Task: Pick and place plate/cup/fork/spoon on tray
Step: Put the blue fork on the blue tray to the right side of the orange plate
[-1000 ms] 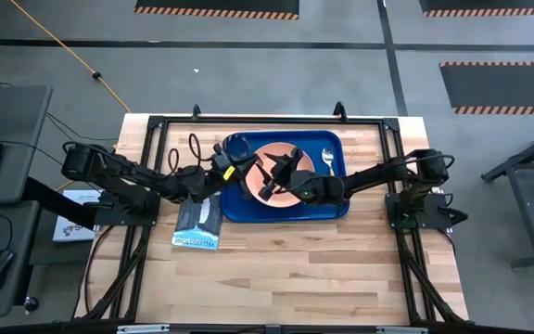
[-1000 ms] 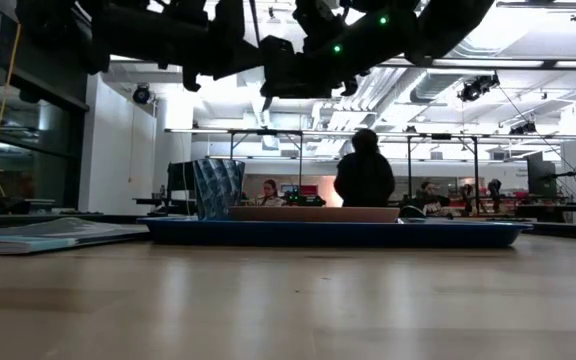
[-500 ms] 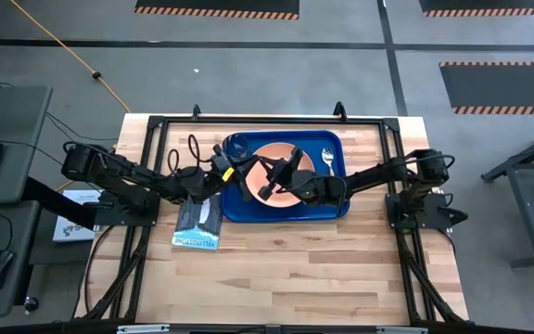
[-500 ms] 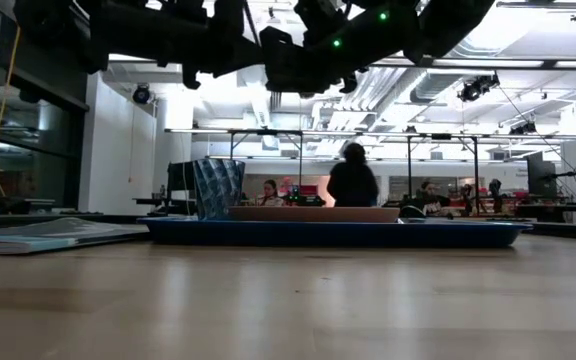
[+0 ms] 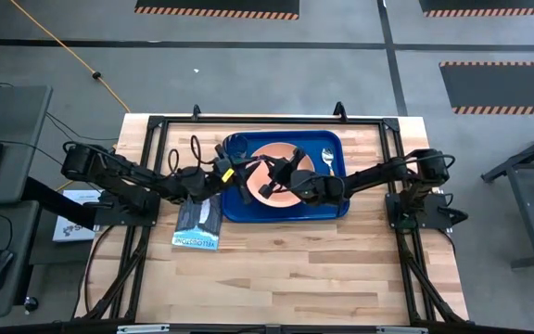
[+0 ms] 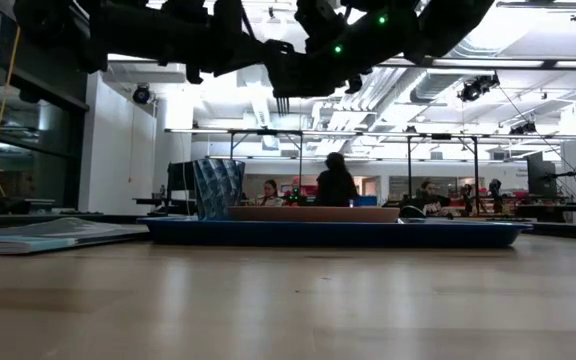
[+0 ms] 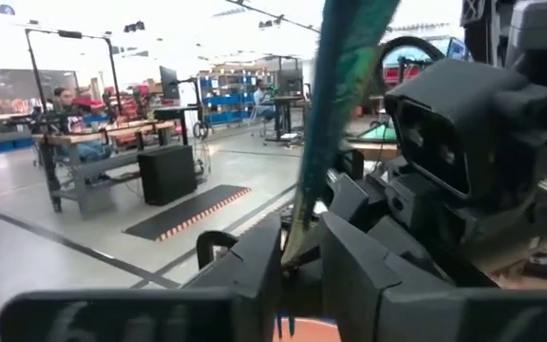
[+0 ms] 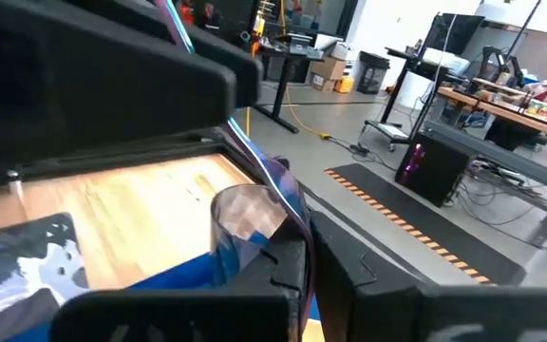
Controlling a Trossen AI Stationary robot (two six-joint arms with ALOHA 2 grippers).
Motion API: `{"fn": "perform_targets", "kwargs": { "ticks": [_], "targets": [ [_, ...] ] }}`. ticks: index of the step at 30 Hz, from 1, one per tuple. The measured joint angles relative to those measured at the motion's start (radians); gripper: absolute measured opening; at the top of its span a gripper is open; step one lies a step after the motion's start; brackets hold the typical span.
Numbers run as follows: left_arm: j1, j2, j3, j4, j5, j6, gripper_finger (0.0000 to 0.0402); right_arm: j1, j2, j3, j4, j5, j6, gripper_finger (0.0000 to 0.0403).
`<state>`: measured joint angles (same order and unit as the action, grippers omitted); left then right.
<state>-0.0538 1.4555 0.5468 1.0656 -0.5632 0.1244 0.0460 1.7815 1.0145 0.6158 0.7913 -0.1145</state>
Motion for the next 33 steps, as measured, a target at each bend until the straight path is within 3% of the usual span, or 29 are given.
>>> {"fn": "perform_targets", "kwargs": {
  "ticks": [10,16,19,24,28,33],
  "targets": [
    [-0.001,-0.154,0.001,-0.326,0.025,-0.032,0.0154,-0.004,-0.12,0.0,-0.296,0.144,0.021,0.0001],
    [-0.014,-0.297,0.001,-0.621,0.031,-0.019,0.0187,-0.02,-0.25,0.0,-0.701,0.201,0.002,0.0],
    [-0.032,-0.359,0.001,-0.713,-0.002,0.031,0.0193,-0.034,-0.33,0.0,-0.96,0.111,0.042,0.0],
    [-0.06,-0.364,0.001,-0.714,-0.018,0.102,0.0194,-0.076,-0.367,0.045,-1.348,-0.216,0.208,0.0],
    [-0.07,-0.291,0.012,-0.7,0.01,0.151,0.0194,-0.08,-0.301,0.107,-1.556,-0.243,0.322,0.0],
    [-0.07,-0.149,0.091,-0.702,0.033,0.166,0.0194,-0.079,-0.219,0.164,-1.557,-0.25,0.339,0.0]
  ]
}}
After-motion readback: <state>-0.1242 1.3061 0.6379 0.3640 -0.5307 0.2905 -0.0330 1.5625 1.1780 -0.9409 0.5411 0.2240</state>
